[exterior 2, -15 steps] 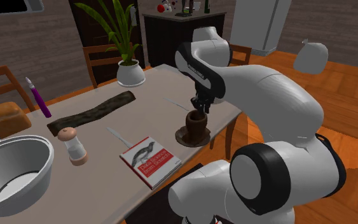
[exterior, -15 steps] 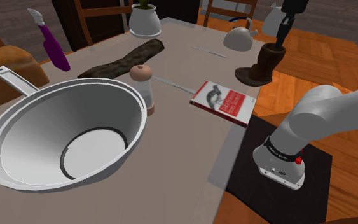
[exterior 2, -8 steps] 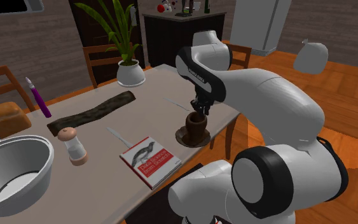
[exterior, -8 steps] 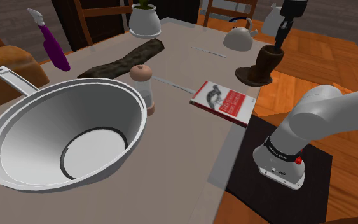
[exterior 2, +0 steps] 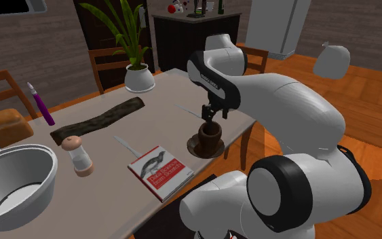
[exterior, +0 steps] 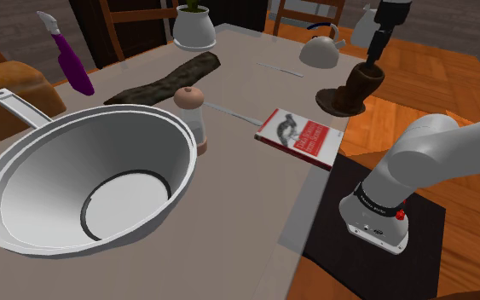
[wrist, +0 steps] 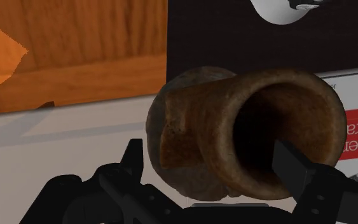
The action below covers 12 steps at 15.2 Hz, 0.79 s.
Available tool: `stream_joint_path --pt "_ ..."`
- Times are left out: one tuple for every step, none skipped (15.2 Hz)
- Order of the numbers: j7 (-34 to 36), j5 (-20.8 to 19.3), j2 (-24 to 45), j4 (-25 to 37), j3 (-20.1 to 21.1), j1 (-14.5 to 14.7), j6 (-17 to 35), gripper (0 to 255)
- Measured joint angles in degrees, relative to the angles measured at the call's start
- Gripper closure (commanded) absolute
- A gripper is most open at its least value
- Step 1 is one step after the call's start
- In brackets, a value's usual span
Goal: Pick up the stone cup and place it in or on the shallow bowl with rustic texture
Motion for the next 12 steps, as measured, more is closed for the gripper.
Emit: stream_joint_path --pt "0.0 0.0 0.0 0.0 0.0 0.0 0.0 0" --pt "-0.2 0.2 0.3 1.2 0.2 0.1 -0.9 0" --pt "-0.3 0.5 1.0 3.0 0.5 0.3 -2.1 0" --pt "-0.3 1.0 1.5 5.0 0.9 0.5 -3.5 0" --pt "-0.4 1.3 2.3 7.1 1.2 0.7 -4.8 0" --pt "-0.5 1.5 2.6 8.0 1.3 0.8 -5.4 0" --pt "-0.6 1.5 2.8 8.4 1.3 0.8 -5.7 0" --pt "-0.6 1.5 2.9 8.7 1.3 0.9 -5.8 0" --pt "-0.6 1.5 3.0 8.8 1.3 0.9 -5.9 0" --pt "-0.7 1.5 3.0 8.9 1.3 0.9 -5.9 0" --pt "-0.7 1.5 3.0 8.9 1.3 0.9 -6.0 0" --pt "-0.7 1.5 3.1 9.0 1.3 0.9 -6.0 0"
